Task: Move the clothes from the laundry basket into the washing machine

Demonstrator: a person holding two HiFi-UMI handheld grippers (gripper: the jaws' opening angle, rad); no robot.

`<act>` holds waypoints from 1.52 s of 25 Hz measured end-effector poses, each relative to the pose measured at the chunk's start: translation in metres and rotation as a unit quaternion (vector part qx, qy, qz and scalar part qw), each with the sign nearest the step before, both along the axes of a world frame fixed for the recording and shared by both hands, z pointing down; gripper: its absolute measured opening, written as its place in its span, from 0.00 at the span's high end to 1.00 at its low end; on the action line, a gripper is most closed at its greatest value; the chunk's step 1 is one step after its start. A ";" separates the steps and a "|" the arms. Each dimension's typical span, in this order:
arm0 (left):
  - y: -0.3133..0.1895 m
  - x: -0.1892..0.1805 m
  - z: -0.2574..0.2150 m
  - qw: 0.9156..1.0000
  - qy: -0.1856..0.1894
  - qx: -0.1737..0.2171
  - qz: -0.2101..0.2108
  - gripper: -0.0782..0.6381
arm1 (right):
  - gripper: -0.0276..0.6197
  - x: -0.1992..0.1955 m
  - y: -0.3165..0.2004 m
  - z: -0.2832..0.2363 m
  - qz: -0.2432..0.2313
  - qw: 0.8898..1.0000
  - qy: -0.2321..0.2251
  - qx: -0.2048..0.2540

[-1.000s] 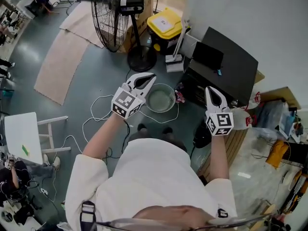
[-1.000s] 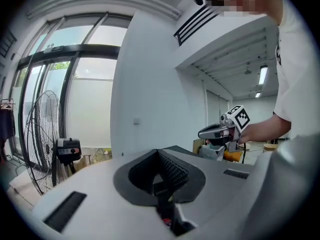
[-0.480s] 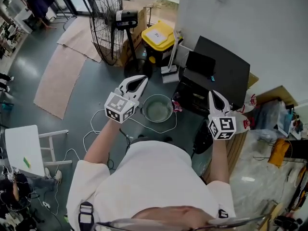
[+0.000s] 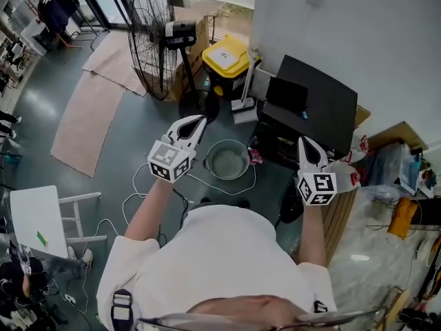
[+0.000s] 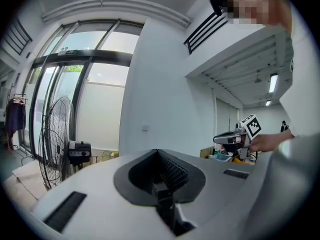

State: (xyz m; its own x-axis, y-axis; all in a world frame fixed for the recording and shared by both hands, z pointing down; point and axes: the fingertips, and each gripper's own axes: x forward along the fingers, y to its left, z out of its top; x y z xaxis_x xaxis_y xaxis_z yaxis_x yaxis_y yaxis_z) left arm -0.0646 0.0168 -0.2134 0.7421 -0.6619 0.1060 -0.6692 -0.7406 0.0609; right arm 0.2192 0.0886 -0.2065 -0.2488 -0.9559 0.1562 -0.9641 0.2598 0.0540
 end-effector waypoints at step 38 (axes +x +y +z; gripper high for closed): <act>0.009 0.003 0.010 1.000 -0.007 -0.006 -0.002 0.88 | 0.94 -0.024 -0.001 0.002 -0.012 1.000 0.012 0.006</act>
State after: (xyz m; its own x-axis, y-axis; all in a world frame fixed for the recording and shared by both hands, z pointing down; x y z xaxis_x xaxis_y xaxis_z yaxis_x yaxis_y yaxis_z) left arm -0.0613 0.0262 -0.2038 0.7377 -0.6634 0.1248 -0.6731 -0.7370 0.0612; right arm 0.1948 0.0873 -0.2048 -0.2673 -0.9517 0.1509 -0.9562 0.2814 0.0806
